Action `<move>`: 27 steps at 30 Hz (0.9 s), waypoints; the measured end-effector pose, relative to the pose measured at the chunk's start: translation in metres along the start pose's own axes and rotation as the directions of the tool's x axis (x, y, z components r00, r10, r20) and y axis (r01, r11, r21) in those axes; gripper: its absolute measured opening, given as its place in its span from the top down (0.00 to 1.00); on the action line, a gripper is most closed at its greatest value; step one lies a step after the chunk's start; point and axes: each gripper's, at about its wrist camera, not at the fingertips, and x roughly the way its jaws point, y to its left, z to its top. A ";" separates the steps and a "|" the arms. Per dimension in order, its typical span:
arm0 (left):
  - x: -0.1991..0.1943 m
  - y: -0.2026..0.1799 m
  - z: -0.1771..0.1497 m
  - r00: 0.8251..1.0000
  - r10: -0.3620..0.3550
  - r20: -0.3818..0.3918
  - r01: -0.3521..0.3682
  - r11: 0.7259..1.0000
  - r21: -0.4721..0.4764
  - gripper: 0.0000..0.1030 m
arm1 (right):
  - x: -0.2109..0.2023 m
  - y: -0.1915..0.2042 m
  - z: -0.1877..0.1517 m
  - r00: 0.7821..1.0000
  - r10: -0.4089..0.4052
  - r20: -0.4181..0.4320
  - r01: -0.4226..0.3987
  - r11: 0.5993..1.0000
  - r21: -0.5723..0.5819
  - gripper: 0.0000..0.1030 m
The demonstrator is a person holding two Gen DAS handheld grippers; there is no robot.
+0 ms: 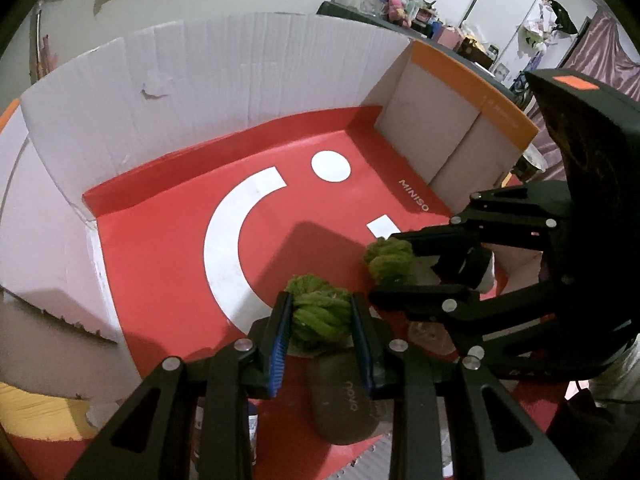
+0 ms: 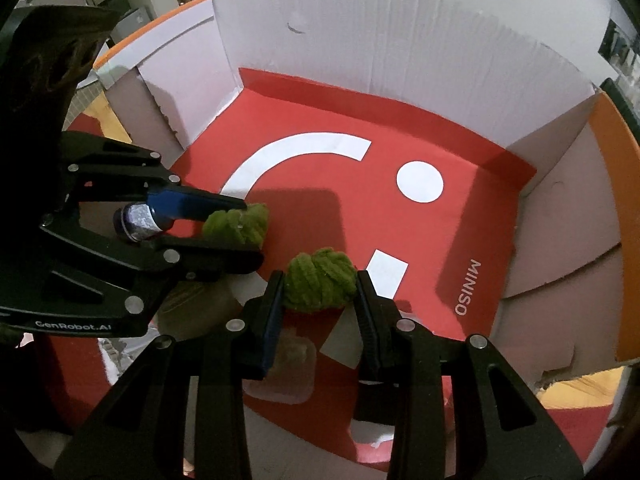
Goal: Organize objects
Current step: 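Carry both green fuzzy balls into the cardboard box with both tools, then lower the green balls onto the box floor and open both tools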
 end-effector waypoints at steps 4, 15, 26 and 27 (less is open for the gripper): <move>0.000 0.000 0.000 1.000 -0.007 -0.004 0.007 1.000 0.002 0.70 | 0.000 0.001 -0.002 1.000 -0.007 0.000 0.007 1.000 -0.008 0.67; 0.000 -0.001 0.001 1.000 -0.006 -0.005 0.006 1.000 0.004 0.70 | -0.005 -0.002 -0.005 1.000 -0.024 -0.008 0.023 0.999 -0.027 0.67; 0.000 -0.001 0.001 1.000 -0.011 -0.002 0.011 1.000 0.003 0.63 | -0.010 -0.007 -0.010 0.999 -0.036 -0.009 0.036 0.999 -0.034 0.61; 0.000 -0.001 0.001 1.000 -0.009 0.000 0.009 1.000 0.002 0.62 | -0.011 -0.008 -0.010 0.999 -0.037 -0.009 0.036 0.999 -0.033 0.61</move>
